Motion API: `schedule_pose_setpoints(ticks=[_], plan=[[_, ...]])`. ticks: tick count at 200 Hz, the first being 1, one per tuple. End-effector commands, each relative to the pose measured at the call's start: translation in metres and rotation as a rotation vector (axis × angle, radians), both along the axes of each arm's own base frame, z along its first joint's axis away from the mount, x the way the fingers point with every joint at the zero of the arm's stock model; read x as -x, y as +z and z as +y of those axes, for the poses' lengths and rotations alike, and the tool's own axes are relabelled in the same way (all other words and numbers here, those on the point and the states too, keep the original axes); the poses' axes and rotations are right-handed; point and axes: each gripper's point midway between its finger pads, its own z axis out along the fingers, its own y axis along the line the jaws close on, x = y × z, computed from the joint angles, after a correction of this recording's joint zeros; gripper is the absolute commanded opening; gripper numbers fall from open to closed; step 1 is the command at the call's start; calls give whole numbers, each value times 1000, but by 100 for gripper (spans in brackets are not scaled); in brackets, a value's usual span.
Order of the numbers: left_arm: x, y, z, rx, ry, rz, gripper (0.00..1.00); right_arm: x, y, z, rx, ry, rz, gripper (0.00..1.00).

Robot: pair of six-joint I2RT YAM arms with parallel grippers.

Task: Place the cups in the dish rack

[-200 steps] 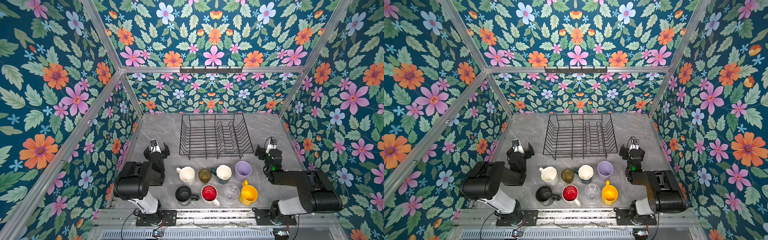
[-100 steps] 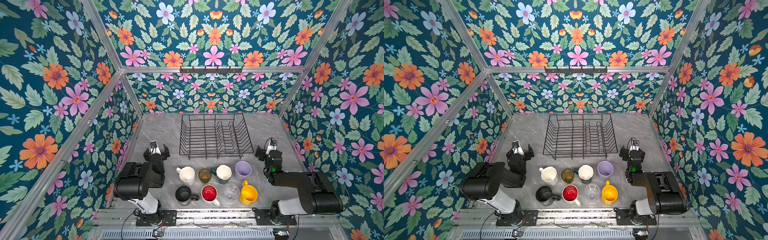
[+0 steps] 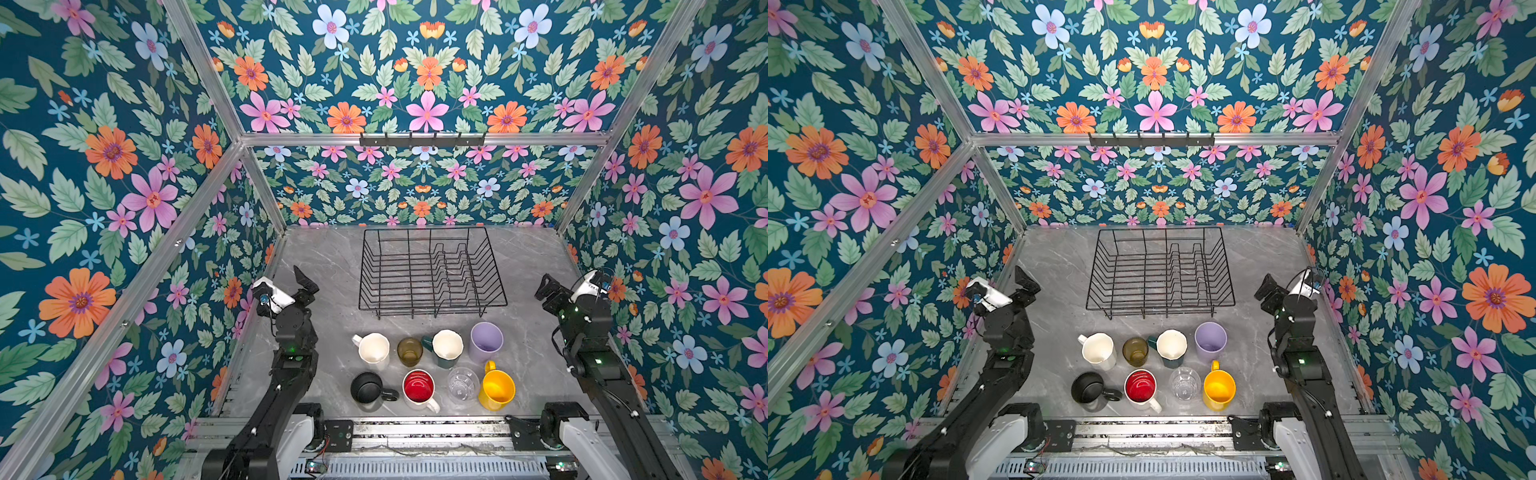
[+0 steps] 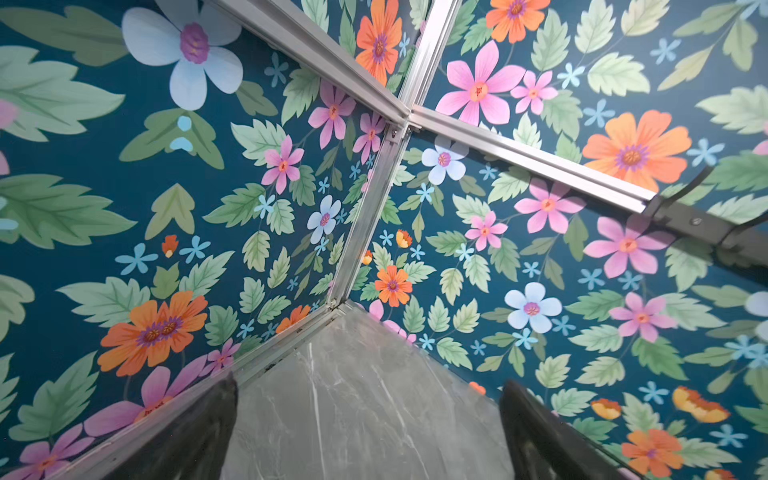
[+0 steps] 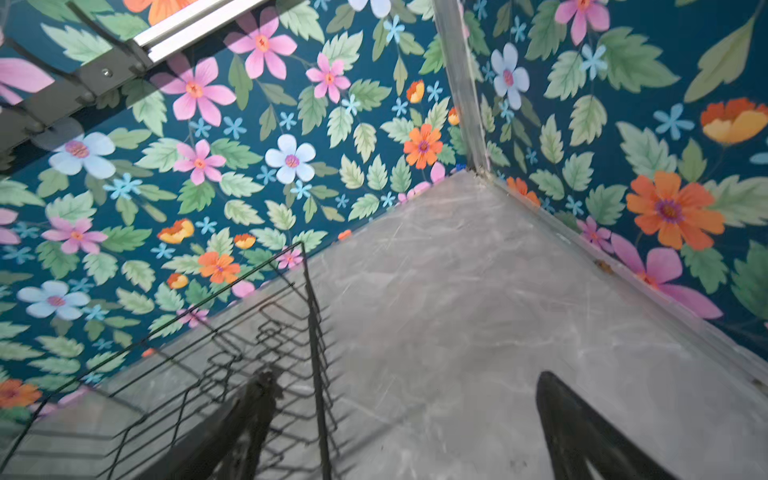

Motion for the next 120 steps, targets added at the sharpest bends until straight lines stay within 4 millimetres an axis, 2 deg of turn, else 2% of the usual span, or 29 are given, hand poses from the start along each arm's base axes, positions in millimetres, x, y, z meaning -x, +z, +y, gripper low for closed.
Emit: schedule_pose_setpoints(ticks=[1, 31, 51, 120], plan=[[-1, -13, -25, 77, -163, 85, 100, 29, -41, 24, -85, 118, 271, 95], [7, 21, -40, 86, -261, 81, 100, 61, -67, 44, -143, 198, 550, 92], [13, 35, -42, 95, -274, 53, 100, 77, -72, 51, -83, 222, 615, 88], [22, 43, -38, 127, -256, 5, 100, 95, -83, 88, -180, 394, 693, 70]])
